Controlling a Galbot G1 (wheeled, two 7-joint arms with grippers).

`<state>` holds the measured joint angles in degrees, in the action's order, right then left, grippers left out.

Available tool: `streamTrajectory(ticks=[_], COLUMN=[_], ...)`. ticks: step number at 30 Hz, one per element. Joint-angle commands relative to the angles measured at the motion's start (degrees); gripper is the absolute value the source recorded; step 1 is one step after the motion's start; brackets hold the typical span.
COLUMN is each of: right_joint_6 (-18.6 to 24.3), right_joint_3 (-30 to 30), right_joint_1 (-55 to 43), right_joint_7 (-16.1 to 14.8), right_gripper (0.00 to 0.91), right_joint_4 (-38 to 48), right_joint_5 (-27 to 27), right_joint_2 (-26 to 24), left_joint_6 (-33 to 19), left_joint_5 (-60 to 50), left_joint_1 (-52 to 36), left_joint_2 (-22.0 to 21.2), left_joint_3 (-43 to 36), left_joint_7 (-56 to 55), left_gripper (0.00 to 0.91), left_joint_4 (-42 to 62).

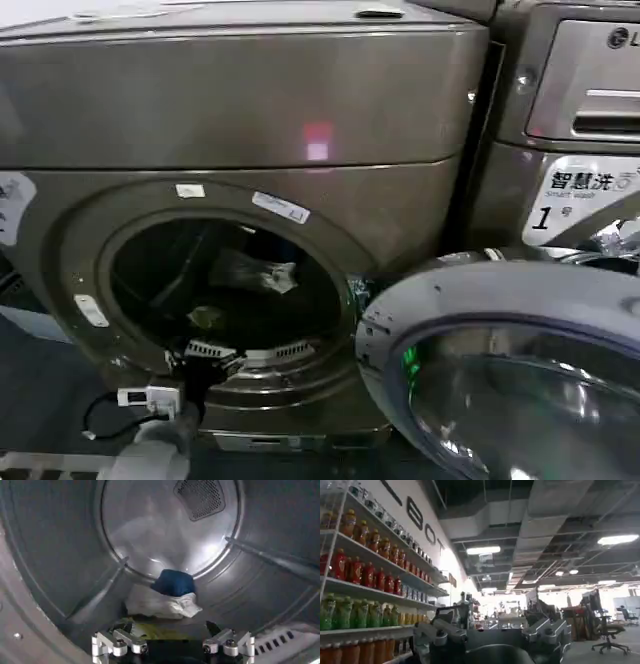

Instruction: Grasp the clothes from the dryer.

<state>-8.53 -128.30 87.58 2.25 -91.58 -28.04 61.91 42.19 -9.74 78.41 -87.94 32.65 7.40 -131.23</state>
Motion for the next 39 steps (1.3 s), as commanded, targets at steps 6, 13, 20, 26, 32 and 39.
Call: streamTrajectory(ticks=[6, 13, 20, 26, 32, 39], right_joint_6=[0.0, 0.0, 0.0, 0.7, 1.1, 1.4], right_joint_3=[-0.1, -0.1, -0.1, 0.1, 0.1, 0.7], right_joint_1=[0.2, 0.4, 0.6, 0.9, 0.9, 0.6], right_joint_7=[0.1, 0.1, 0.1, -0.1, 0.0, 0.0], right_gripper=[0.907, 0.907, 0.907, 0.907, 0.907, 0.907], right_joint_4=[-0.1, -0.3, -0.4, -0.6, -0.5, -0.6], right_joint_5=[0.0, 0.0, 0.0, 0.1, 0.2, 0.3], right_joint_2=[0.1, 0.3, 0.7, 1.1, 1.0, 1.1], left_joint_6=[2.8, 2.8, 2.8, 2.8, 2.8, 2.8], left_joint_5=[0.1, 0.1, 0.2, 1.1, 1.1, -1.2], left_joint_1=[0.0, -0.3, -0.4, -0.8, -2.5, -8.3], left_joint_2=[0.2, 0.1, 0.1, 0.0, 0.0, 0.2], left_joint_3=[0.2, 0.2, 0.1, 0.2, 0.2, 0.0], left_joint_7=[0.0, -0.1, -0.4, -1.0, -1.5, -0.3], left_gripper=[0.907, 0.907, 0.907, 0.907, 0.907, 0.907], left_joint_4=[0.1, 0.3, 0.5, 1.1, 2.7, 8.4])
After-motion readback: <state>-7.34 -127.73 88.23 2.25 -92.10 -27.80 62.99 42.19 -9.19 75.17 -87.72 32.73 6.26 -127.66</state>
